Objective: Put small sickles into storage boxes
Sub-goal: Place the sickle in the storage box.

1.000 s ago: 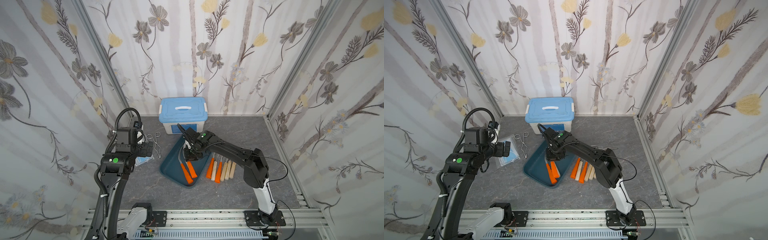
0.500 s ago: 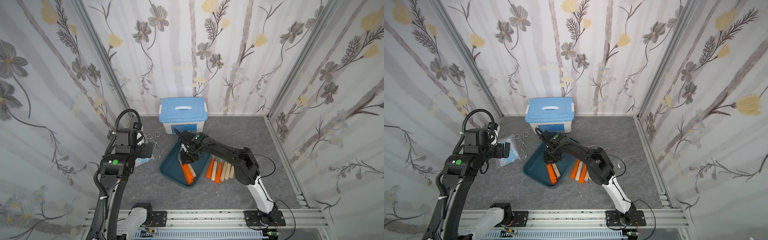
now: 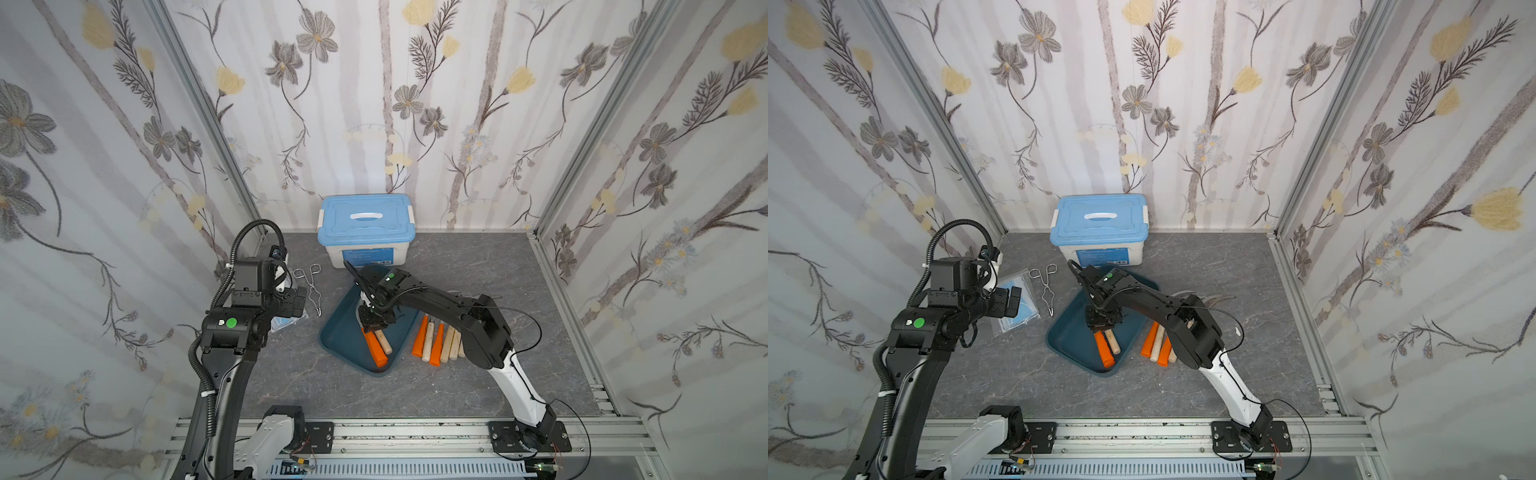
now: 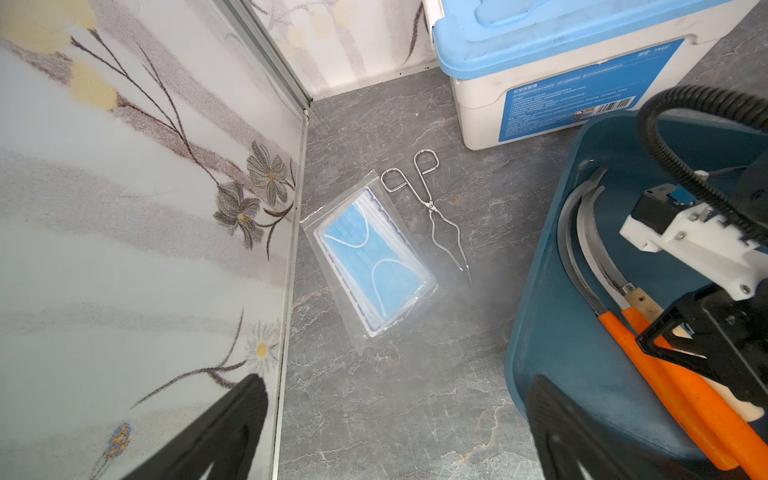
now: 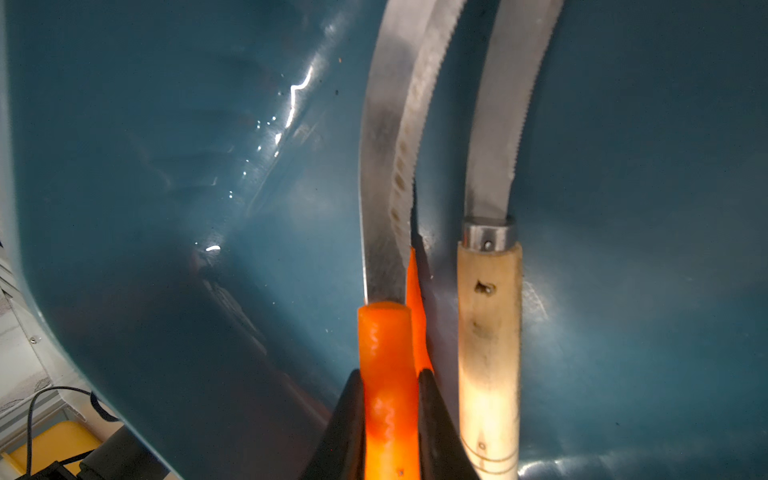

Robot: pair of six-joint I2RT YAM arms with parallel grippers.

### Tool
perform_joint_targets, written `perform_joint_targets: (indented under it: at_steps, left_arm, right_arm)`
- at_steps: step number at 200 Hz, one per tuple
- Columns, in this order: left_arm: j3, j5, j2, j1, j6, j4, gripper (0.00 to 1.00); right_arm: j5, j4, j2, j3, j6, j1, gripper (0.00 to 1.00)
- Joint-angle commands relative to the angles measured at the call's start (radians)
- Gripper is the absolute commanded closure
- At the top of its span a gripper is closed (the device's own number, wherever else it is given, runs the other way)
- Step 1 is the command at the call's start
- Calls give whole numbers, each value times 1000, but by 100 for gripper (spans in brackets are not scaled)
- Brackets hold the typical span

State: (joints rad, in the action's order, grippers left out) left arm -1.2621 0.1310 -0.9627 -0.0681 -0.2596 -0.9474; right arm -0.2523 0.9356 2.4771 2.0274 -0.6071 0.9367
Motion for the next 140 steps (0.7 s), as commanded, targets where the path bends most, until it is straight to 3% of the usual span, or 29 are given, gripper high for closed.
perform_joint_targets:
  at_steps: [1, 101, 140]
  left_arm:
    - [-3, 5, 0, -1, -15, 10, 0]
    - [0, 4, -2, 1, -17, 18, 0]
    - [-3, 10, 1, 0, -17, 13, 0]
  right_arm:
    - [18, -1, 2, 10, 15, 5, 88]
    - [55, 15, -12, 12, 24, 19, 70]
    - [83, 15, -28, 17, 26, 20, 67]
